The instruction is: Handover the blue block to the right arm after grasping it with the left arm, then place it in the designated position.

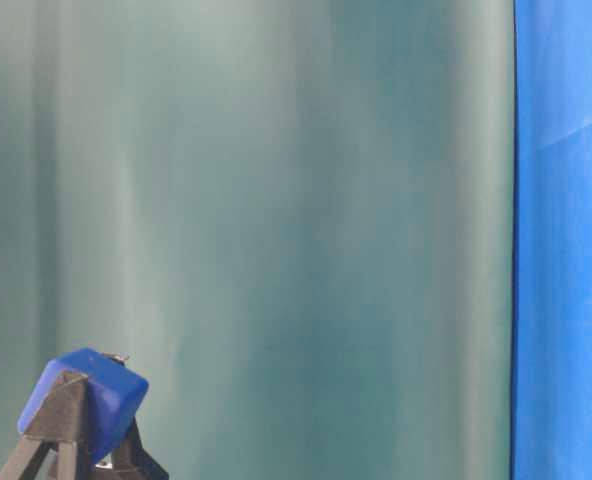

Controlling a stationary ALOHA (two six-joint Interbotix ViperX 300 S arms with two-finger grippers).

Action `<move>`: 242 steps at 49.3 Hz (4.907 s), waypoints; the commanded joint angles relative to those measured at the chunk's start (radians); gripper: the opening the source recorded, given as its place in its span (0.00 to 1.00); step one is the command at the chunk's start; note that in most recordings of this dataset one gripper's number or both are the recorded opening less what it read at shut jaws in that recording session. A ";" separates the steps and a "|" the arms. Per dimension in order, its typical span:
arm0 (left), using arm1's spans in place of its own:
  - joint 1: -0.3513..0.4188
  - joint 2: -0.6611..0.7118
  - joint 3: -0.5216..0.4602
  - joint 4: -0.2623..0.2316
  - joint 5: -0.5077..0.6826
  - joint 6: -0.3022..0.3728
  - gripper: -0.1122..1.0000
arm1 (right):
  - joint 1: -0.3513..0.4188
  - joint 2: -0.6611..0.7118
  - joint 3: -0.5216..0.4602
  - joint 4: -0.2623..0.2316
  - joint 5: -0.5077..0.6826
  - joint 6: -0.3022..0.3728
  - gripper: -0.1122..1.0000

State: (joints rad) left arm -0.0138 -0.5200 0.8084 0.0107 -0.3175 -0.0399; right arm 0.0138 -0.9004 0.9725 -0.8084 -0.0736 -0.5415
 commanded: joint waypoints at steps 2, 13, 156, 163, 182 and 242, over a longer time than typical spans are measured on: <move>-0.003 -0.031 -0.011 -0.002 -0.006 0.000 0.54 | 0.003 0.003 -0.029 0.002 -0.006 0.003 0.95; -0.003 -0.029 -0.011 -0.002 -0.005 0.000 0.54 | 0.003 0.005 -0.029 0.002 -0.006 0.003 0.95; -0.005 -0.029 -0.012 -0.003 0.044 -0.002 0.54 | -0.012 0.807 -0.721 -0.026 0.021 0.003 0.60; -0.005 -0.029 -0.012 -0.003 0.055 -0.003 0.54 | -0.012 0.807 -0.721 -0.026 0.023 0.003 0.60; -0.005 -0.028 -0.014 -0.003 0.074 -0.002 0.54 | -0.014 0.807 -0.721 -0.025 0.023 0.005 0.60; -0.018 -0.044 -0.009 -0.003 0.086 -0.006 0.94 | -0.012 0.779 -0.686 -0.025 0.038 0.040 0.60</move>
State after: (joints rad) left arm -0.0291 -0.5323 0.8084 0.0092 -0.2286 -0.0476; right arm 0.0031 -0.0828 0.2869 -0.8360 -0.0383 -0.5062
